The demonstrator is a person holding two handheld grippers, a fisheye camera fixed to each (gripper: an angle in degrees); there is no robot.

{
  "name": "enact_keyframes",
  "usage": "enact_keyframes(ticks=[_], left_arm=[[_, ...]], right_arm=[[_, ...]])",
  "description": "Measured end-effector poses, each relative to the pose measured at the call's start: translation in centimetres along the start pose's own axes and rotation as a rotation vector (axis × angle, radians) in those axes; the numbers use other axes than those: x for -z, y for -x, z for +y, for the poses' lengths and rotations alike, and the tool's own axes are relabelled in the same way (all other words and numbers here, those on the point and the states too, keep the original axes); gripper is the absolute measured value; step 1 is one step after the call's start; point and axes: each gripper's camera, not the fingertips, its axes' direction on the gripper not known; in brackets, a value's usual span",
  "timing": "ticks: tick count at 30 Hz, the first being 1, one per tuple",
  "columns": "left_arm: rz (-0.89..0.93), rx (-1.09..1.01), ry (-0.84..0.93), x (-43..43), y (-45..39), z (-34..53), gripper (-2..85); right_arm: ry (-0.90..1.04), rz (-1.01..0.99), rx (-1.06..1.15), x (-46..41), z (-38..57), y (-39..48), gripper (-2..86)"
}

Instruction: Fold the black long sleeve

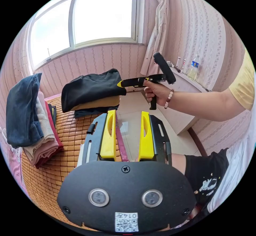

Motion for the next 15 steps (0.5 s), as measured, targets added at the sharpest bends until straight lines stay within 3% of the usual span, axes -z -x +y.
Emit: enact_keyframes(ticks=[4,8,13,15], left_arm=[[-0.076,0.046,-0.040,-1.1,1.3,-2.3,14.5],[-0.097,0.056,-0.062,0.0,1.3,-2.8,16.0],[-0.129,0.093,-0.116,4.1,0.8,-2.3,16.4],[-0.172,0.108,-0.148,6.4,0.4,-1.6,16.2]], right_arm=[[0.033,-0.033,0.032,0.1,-0.9,-1.6,3.9],[-0.022,-0.217,0.055,3.3,-0.8,-1.2,1.7],[-0.159,-0.391,0.240,9.3,0.8,5.7,0.9],[-0.150,-0.559,0.341,11.1,1.8,9.5,0.8]])
